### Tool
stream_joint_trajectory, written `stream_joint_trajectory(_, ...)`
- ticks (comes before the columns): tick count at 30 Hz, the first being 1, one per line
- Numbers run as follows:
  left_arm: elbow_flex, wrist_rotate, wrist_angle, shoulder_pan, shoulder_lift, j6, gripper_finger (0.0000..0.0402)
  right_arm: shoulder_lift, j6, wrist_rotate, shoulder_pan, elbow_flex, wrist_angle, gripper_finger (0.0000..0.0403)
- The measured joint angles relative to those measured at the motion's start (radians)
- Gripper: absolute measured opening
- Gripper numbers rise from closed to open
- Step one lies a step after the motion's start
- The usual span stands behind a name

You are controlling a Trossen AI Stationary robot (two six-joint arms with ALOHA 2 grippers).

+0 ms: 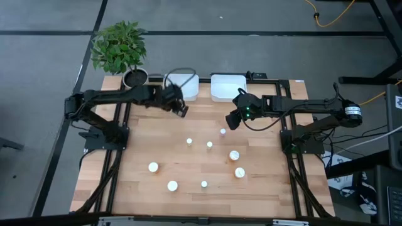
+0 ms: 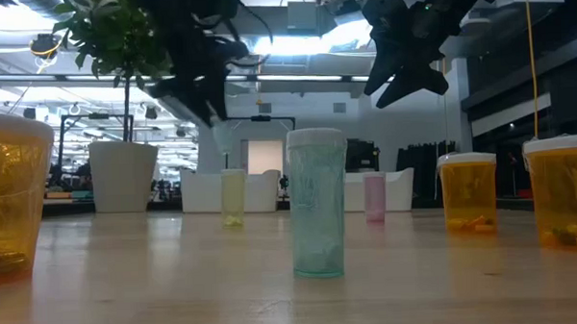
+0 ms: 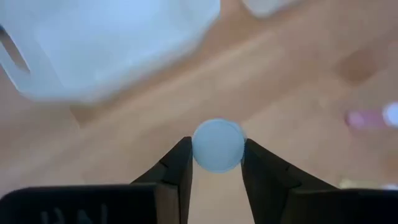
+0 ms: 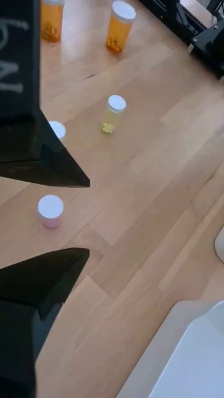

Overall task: Pick and place medicine bottles into bin by pill shape (circle, oval)
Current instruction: Put the top blue tablet bottle into the left white bin

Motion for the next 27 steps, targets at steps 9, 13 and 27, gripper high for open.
stream_joint_trajectory(9,0.25,0.025,-0.004,0.176,0.276,0.248,0.0103,0.0,0.002,0.0,0.0,0.0,0.004,0.0171)
stream_joint_trajectory(13,0.335,0.024,0.003,0.243,0.363,0.298,0.0103,0.0,0.003,0.0,0.0,0.0,0.004,0.0171)
stream_joint_trajectory(27,0.38,0.014,0.05,0.302,0.534,0.366,0.0103,0.0,-0.003,0.001,0.0,0.0,0.006,0.0171)
